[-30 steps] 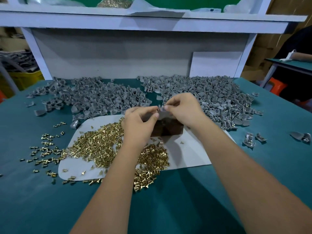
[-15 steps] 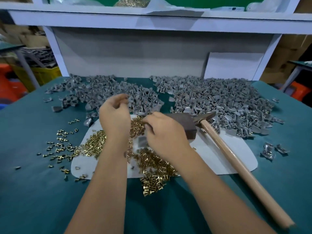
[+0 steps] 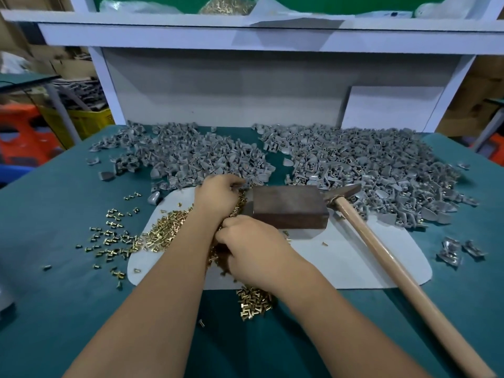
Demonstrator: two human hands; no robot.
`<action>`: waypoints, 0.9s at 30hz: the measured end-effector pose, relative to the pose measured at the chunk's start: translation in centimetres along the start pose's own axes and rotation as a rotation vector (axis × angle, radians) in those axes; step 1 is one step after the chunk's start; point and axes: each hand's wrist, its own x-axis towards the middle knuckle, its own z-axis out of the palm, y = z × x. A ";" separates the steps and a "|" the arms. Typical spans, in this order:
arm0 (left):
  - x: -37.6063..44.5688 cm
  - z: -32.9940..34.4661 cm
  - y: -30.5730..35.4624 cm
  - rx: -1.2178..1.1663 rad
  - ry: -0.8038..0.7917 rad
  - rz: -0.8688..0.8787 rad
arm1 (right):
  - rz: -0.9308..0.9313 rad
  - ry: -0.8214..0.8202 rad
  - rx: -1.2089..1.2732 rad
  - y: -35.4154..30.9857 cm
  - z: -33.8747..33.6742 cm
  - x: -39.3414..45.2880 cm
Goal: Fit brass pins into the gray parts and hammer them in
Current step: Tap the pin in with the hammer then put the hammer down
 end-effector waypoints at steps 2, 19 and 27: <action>0.0 -0.1 0.1 0.011 0.064 0.007 | 0.010 -0.013 0.038 0.2 -0.2 0.1; -3.5 -2.1 3.9 -0.807 0.243 -0.146 | 0.158 0.155 0.318 2.6 -1.2 -0.1; -5.1 0.3 5.7 -0.947 0.028 -0.089 | 0.390 0.458 0.608 6.9 -3.5 -1.6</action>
